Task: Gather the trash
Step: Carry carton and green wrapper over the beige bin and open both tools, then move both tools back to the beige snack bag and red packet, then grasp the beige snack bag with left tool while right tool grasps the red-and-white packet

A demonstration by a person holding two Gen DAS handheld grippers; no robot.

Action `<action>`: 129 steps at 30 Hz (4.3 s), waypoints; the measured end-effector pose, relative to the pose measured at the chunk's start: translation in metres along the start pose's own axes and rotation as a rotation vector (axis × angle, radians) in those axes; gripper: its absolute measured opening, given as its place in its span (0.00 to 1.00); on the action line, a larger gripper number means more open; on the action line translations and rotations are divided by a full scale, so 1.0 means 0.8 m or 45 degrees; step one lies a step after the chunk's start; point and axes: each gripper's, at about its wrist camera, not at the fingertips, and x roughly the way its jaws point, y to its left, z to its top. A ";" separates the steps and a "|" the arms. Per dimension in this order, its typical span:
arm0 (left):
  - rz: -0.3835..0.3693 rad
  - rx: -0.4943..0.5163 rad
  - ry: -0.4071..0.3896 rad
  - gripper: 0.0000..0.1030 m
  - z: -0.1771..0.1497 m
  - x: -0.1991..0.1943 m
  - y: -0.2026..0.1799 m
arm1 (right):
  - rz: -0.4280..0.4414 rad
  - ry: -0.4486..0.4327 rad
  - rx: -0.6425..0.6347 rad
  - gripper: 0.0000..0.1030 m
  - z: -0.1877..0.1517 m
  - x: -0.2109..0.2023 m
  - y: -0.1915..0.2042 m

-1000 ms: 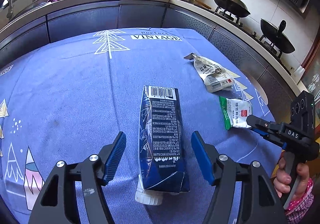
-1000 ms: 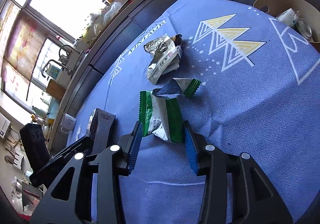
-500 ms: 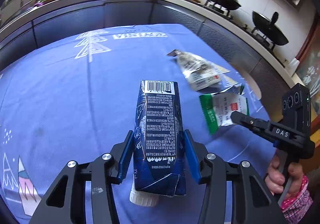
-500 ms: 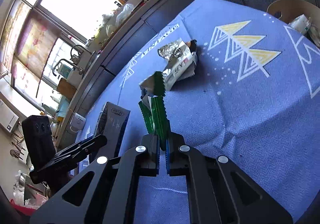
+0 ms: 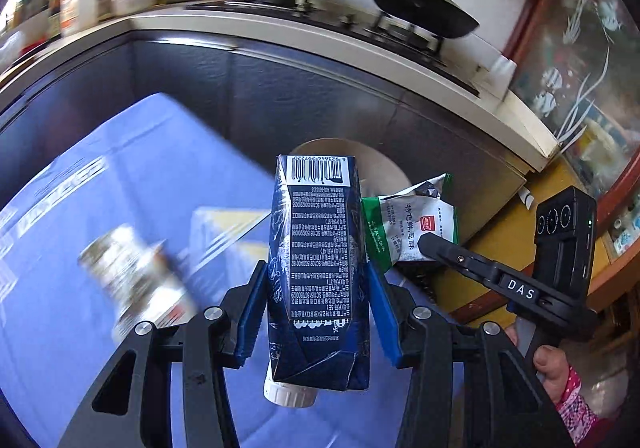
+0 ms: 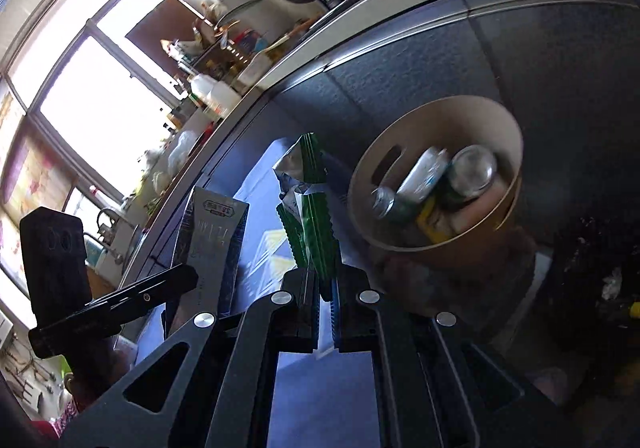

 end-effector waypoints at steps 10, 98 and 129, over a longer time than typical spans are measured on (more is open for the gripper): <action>-0.008 0.006 0.142 0.48 0.088 0.160 -0.052 | -0.195 0.040 -0.046 0.05 0.051 0.040 -0.078; 0.312 -0.559 -0.034 0.74 -0.153 -0.110 0.236 | 0.285 0.563 -0.298 0.41 -0.169 0.176 0.232; 0.302 -0.602 -0.089 0.39 -0.165 -0.104 0.238 | 0.228 0.497 -0.066 0.04 -0.128 0.226 0.183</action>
